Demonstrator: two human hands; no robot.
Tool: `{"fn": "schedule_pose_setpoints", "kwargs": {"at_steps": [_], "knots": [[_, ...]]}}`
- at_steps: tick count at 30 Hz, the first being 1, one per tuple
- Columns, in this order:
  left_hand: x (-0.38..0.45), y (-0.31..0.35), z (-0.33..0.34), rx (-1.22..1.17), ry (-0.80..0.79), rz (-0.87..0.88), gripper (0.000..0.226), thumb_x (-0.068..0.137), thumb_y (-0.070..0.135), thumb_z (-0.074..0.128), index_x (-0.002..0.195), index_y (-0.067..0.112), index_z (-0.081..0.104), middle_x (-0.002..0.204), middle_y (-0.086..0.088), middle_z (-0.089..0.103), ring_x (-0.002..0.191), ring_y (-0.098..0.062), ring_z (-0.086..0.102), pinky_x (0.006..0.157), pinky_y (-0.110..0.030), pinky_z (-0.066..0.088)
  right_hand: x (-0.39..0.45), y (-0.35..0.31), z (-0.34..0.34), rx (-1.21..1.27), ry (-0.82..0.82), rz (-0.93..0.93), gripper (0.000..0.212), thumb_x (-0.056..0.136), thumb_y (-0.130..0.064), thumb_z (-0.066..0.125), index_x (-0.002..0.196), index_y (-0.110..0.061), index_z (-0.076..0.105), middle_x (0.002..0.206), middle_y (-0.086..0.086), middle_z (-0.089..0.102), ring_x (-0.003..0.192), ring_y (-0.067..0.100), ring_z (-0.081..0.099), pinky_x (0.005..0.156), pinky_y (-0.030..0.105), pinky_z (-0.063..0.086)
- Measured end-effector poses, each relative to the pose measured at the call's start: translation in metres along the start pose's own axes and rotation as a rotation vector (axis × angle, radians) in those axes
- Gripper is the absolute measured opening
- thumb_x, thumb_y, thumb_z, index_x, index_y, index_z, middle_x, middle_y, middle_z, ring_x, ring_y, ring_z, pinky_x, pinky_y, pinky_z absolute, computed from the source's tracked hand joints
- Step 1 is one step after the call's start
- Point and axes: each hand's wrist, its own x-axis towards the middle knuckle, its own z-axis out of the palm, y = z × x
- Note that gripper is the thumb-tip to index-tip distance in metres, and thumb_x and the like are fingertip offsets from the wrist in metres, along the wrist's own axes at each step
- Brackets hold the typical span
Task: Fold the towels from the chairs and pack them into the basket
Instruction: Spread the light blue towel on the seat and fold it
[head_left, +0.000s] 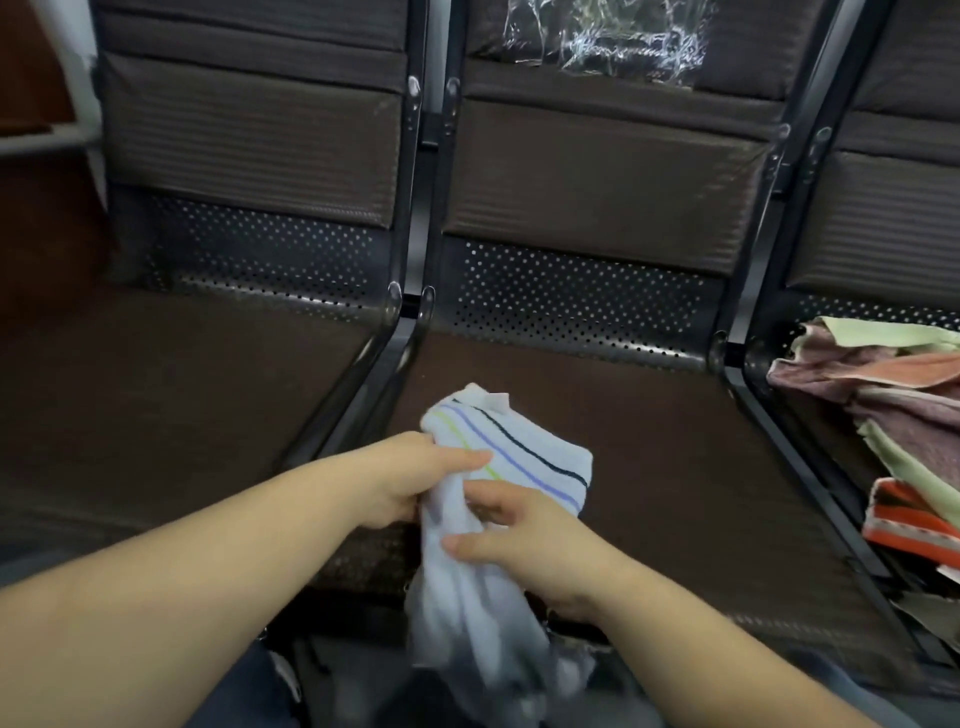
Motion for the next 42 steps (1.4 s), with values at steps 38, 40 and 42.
{"fn": "schedule_pose_setpoints", "kwargs": {"at_steps": [38,40,42], "knots": [[-0.061,-0.012,-0.055,0.314,-0.196,0.182,0.065,0.040,0.060,0.087,0.080,0.010,0.074,0.085,-0.007,0.074,0.075,-0.012,0.068,0.072,-0.023,0.052,-0.052,0.002,-0.057,-0.434,-0.084,-0.055,0.018,0.085,-0.031,0.070,0.074,-0.022,0.059,0.065,-0.009,0.057,0.060,0.006,0.047,0.059,0.022,0.037],[-0.067,-0.016,-0.063,0.302,-0.212,0.240,0.066,0.035,0.065,0.086,0.076,0.013,0.076,0.081,-0.006,0.073,0.073,-0.012,0.067,0.067,-0.020,0.052,-0.063,-0.001,-0.059,-0.457,-0.174,-0.020,0.015,0.083,-0.029,0.072,0.078,-0.019,0.063,0.065,-0.009,0.058,0.060,0.006,0.048,0.060,0.021,0.037],[-0.071,-0.018,-0.071,0.282,-0.159,0.283,0.074,0.032,0.066,0.086,0.079,0.010,0.074,0.083,-0.010,0.073,0.077,-0.015,0.068,0.071,-0.022,0.055,-0.072,-0.004,-0.061,-0.518,-0.185,0.018,0.013,0.082,-0.030,0.074,0.081,-0.018,0.068,0.068,-0.009,0.062,0.063,0.005,0.052,0.064,0.022,0.040]]}}
